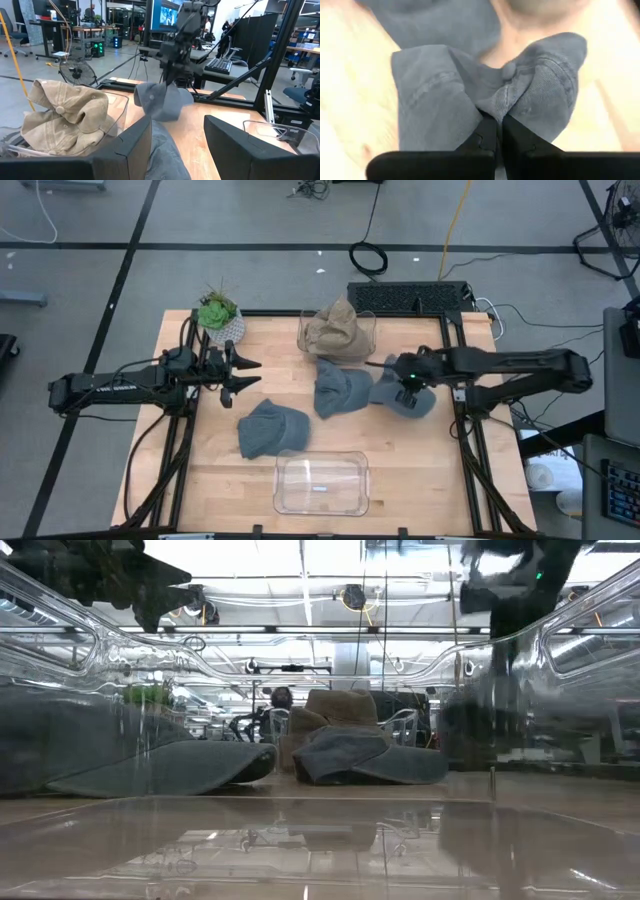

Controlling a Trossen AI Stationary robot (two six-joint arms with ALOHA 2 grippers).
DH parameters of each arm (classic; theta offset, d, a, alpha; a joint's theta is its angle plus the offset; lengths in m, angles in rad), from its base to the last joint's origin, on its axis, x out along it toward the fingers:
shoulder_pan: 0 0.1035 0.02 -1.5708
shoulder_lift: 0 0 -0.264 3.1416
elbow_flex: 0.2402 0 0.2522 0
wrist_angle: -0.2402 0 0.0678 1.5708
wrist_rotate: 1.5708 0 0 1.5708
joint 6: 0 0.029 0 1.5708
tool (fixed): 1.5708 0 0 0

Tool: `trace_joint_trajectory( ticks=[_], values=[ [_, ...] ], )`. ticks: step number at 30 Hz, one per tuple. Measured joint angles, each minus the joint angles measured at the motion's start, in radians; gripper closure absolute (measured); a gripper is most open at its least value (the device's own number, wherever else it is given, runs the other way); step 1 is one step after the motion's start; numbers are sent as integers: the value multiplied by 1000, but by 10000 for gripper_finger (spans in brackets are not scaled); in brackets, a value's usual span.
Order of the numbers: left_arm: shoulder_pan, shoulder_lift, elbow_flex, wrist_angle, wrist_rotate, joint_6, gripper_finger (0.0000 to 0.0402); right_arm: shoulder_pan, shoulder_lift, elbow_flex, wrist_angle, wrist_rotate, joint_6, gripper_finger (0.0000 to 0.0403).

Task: Pick & Place hat
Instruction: Put the top right blue cap into the bottom transparent bin

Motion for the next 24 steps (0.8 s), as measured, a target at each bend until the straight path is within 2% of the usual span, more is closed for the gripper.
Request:
trace_joint_trajectory(
  ticks=[6, 11, 18, 24],
  values=[
    [0, 0, 0, 0, 0, -1, 211, 81, -108, 0, 86, 77, -75, 402],
    [0, 0, 0, 45, 0, 1, 211, 154, -126, 0, 206, 154, -179, 402],
    [0, 1, 0, 115, 0, -40, 211, 210, -94, -55, 557, 159, -395, 403],
    [-3, 8, 0, 159, 5, -193, 211, 215, -53, -102, 769, 159, -516, 403]
  ],
)
